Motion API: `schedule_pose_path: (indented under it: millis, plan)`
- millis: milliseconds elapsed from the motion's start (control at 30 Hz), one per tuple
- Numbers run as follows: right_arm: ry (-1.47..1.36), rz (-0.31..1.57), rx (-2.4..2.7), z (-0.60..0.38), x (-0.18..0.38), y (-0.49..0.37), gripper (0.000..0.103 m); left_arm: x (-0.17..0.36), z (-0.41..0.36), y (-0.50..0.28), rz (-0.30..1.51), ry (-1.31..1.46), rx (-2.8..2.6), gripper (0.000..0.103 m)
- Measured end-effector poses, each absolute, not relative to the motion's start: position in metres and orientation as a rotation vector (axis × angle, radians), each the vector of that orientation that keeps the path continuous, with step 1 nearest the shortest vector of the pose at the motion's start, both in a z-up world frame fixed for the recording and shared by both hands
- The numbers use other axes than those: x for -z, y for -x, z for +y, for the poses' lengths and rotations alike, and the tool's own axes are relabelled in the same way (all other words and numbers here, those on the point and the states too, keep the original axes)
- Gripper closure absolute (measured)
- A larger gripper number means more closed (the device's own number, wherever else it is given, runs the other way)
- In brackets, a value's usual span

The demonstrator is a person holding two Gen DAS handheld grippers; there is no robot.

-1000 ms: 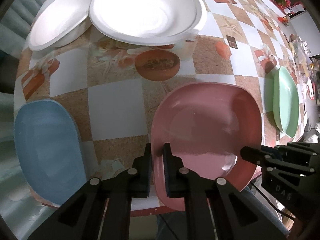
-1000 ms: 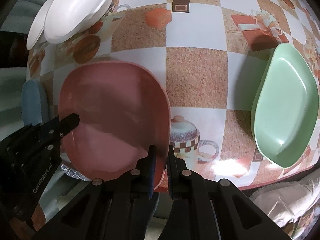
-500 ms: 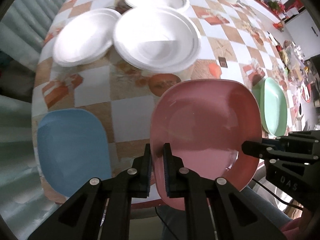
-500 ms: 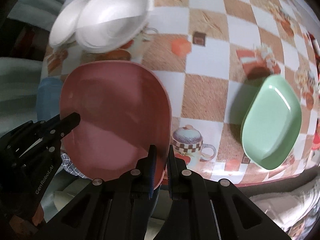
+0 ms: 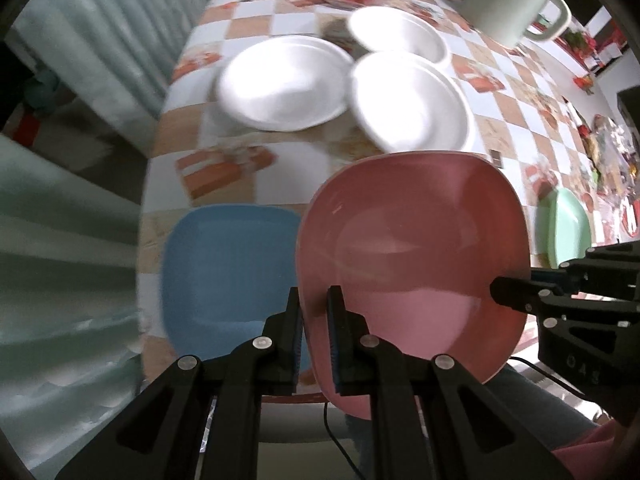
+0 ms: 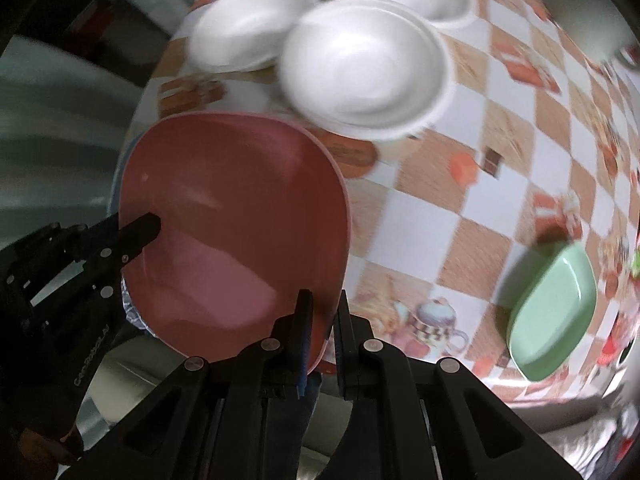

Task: Organize plates and bowls
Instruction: 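Lift the pink plate with both grippers and carry it over the blue plate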

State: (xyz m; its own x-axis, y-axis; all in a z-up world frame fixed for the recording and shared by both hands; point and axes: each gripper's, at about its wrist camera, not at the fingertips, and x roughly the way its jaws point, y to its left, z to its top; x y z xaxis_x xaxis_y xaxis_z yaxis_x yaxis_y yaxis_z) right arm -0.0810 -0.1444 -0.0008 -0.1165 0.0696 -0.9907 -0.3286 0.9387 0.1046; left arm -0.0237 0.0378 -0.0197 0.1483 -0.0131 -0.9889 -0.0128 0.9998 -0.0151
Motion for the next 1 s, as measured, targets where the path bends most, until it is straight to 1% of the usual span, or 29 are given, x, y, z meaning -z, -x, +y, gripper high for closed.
schedule_pose_path:
  millis: [433, 1000]
  plan:
    - [0.274, 1.685, -0.471, -0.064, 0.011, 0.086, 0.092, 0.016, 0.108, 0.032, 1.416, 0.064, -0.139, 0.089]
    - [0.233, 1.764, -0.481, -0.024, 0.05, 0.079, 0.092, 0.04, 0.136, 0.025, 1.467, 0.02, -0.195, 0.088]
